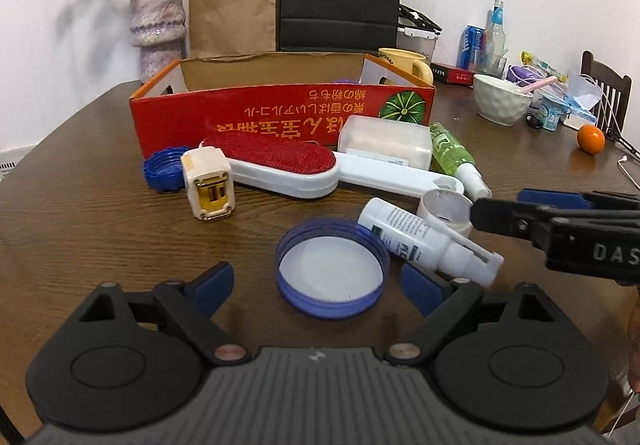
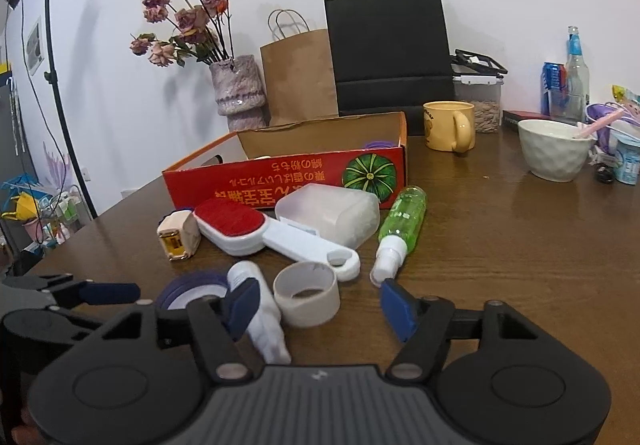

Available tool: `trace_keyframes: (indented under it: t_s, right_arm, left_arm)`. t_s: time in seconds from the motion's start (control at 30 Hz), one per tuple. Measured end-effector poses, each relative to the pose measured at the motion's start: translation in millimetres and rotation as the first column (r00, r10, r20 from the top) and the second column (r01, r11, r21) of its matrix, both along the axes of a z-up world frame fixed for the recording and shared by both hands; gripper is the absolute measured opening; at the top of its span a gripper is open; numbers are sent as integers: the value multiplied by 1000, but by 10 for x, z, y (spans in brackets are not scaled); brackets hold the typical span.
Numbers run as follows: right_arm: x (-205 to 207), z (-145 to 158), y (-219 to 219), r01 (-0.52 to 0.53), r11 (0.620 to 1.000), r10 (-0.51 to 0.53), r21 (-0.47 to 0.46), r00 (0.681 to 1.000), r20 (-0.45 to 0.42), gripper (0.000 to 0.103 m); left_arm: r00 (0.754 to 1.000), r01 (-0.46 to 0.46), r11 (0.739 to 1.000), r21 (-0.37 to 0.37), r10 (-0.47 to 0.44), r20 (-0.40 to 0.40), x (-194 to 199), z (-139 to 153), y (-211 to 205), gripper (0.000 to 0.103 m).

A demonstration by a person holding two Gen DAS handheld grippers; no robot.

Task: Organize rigid objects
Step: 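Grasp the blue-rimmed lid with the left tool while the right grasps the tape roll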

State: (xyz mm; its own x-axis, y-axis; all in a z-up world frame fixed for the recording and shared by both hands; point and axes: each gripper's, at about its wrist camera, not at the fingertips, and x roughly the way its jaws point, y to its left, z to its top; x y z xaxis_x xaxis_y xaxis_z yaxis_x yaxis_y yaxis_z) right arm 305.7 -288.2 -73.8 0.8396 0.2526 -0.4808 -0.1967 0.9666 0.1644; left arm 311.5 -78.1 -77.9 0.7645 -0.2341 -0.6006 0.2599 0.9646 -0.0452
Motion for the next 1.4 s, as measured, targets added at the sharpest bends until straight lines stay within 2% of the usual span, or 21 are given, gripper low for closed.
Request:
trace_keyframes:
  t_s: [0.23,0.33,0.4,0.6,0.7,0.83,1.07,1.4]
  right_arm:
    - [290,-86,135,-23,1000,22,-5,999,-38,57]
    - [348,-107,204,-22,999,20,-34,998,-58,49]
    - [377,-123,223,-21,999,17,-45,997,-77,44]
    - [332,-136,234,-20,996,13,-84,996,-83,43]
    - [256,-80,223,-14,996,8,-85,998,-64,43]
    - [81,84,210,-6,997,5,-81,1000,-14,43]
    - [-342,379,191,26,996,-18,-85,995,94,43]
    - [-965,588,158,63,996,-50,-62,981,186,43]
  left_arm:
    - [1000,2,1000,-17,-2,-28,136,-53,-17,83]
    - [1000,4,1000,3,-4,-10,148,-60,-49,68]
    - [1000,9,1000,14,-9,-2,145,-63,-67,67]
    - [1000,10,1000,9,-10,2,99,-60,-43,67]
    - [1000,0,1000,6,0,19,30,-7,-7,67]
    - [996,-23,1000,10,22,86,-134,170,63,67]
    - [977,-91,996,-12,92,193,-533,491,276,67]
    - [954,-161,986,-47,167,247,-1044,690,557,67]
